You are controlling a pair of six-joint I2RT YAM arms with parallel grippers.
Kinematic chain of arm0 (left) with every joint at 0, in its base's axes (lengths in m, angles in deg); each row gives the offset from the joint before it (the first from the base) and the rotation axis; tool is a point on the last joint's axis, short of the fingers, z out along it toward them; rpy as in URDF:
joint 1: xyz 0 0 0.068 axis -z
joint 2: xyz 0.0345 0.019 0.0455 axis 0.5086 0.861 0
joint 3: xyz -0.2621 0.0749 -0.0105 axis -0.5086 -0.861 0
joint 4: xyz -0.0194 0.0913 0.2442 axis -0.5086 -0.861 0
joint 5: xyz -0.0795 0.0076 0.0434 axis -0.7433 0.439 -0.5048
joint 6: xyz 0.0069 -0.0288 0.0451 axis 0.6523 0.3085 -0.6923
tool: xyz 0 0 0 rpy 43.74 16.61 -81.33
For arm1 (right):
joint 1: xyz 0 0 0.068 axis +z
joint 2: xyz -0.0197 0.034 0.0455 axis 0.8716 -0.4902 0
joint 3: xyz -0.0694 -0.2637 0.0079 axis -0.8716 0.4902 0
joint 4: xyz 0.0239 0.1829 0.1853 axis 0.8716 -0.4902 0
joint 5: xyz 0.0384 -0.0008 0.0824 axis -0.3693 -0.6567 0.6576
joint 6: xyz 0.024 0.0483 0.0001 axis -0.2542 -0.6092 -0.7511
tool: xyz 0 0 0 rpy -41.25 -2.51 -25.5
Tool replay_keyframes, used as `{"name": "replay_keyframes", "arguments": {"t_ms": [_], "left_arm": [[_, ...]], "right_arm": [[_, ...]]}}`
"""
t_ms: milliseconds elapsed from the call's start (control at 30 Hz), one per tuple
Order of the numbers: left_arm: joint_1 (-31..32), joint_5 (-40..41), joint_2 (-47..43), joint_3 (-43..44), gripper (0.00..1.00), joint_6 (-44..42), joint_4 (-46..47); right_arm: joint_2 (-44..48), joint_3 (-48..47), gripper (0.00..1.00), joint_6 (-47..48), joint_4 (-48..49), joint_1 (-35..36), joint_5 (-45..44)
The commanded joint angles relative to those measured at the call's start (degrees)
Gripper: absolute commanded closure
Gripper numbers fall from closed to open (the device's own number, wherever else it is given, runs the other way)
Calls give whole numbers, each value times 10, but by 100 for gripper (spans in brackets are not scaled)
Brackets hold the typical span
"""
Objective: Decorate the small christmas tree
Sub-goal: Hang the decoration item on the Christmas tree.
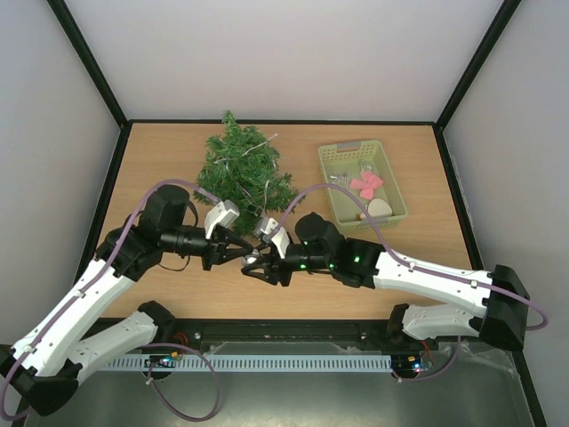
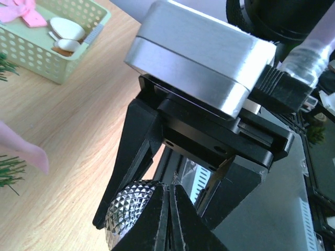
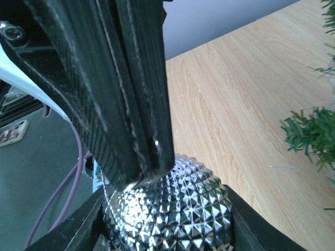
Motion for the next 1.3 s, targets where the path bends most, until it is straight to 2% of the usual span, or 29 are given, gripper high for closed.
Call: {"name": "replay_keyframes", "arguments": {"t_ms": [0,167,500,667,967,1267], "left_arm": [[2,49,-17,9,98,60,63],[0,76,-36,9,98,89,93],[1,99,-56,-5,98,97,90],[1,141,-71,-12,97,97,105],[1,230,-94,-33,98,61,125],[1,255,-79,-52,98,56,116]], "right_arm": [[19,20,64,-7,18,3,-31],[23,25,64,-15,22,2,-44],[40,39,64,-27,38,3,-65],[41,44,64,-33,55,3,-106],[-2,36,64,-50,111,3,-122],[-47,20,64,-53,112,2,-129]]}}
